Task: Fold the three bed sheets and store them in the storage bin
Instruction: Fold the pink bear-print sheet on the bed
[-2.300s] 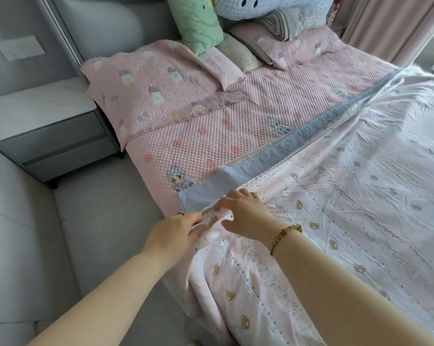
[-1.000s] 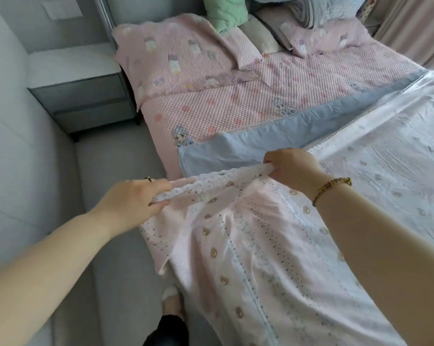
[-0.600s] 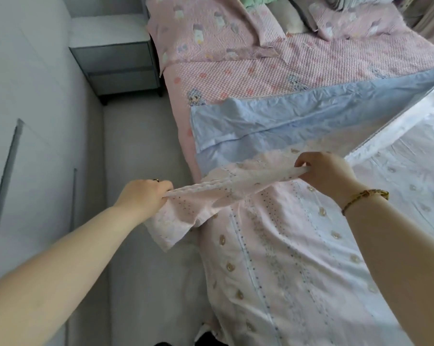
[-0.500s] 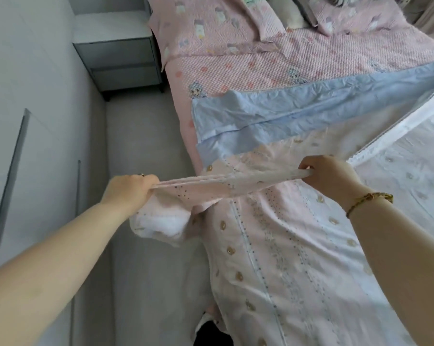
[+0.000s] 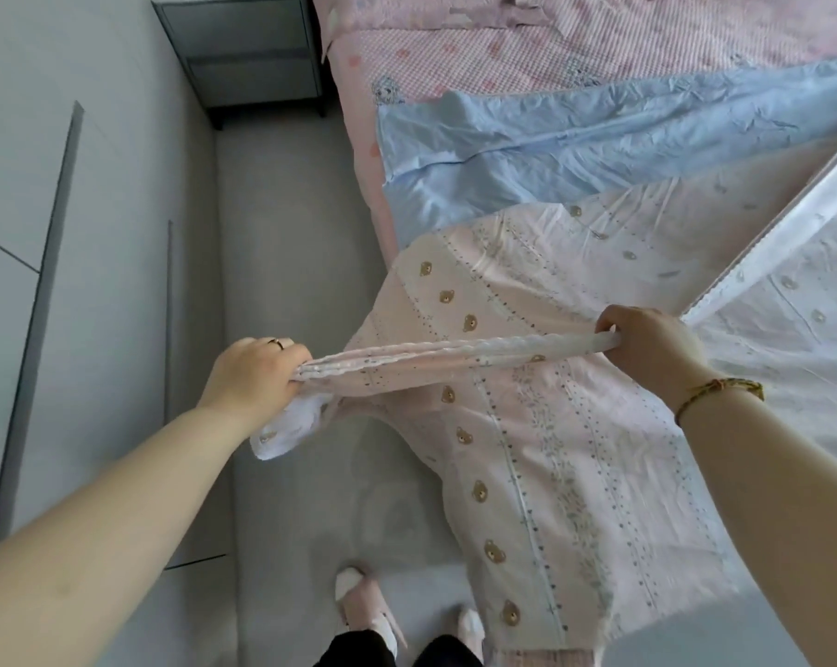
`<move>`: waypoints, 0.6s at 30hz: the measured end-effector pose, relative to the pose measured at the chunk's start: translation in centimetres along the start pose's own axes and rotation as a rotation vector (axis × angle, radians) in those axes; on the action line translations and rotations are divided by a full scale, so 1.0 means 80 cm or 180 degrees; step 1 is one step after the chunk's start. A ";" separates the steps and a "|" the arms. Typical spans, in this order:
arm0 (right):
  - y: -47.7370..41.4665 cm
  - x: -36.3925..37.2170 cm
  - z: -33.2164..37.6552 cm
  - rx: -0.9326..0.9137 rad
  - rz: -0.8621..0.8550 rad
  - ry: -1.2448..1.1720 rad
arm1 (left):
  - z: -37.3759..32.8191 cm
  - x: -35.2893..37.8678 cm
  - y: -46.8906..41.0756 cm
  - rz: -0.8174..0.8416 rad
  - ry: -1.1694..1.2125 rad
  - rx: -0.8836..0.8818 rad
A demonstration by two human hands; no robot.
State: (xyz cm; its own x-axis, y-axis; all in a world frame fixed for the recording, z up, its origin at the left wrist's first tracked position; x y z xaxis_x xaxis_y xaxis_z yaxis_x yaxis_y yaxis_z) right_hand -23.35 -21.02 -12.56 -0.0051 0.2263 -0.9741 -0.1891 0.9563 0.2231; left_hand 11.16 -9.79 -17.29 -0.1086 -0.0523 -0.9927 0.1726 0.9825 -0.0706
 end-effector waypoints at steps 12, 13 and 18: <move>0.125 0.084 -0.071 -0.0623 0.0129 -0.0415 | -0.130 0.082 0.096 0.1333 -0.0550 -0.1446; 0.132 0.089 -0.074 -0.0689 0.0108 -0.0442 | -0.139 0.088 0.104 0.1355 -0.0608 -0.1477; 0.172 0.146 -0.129 -0.0853 0.0372 -0.0343 | -0.227 0.138 0.148 0.1944 -0.0943 -0.1527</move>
State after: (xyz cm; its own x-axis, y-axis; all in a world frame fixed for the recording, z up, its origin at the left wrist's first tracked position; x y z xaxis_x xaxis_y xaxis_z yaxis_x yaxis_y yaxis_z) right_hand -36.13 -7.10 -21.23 0.0595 0.3638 -0.9296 -0.4456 0.8430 0.3014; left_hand -5.77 4.56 -27.30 0.1426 0.5359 -0.8321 -0.3260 0.8192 0.4718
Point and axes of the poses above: each hand's wrist, its own y-axis away from the middle knuckle, its own x-axis out of the palm, z = x × y, the point moved 3 cm from there along -y, towards the middle knuckle
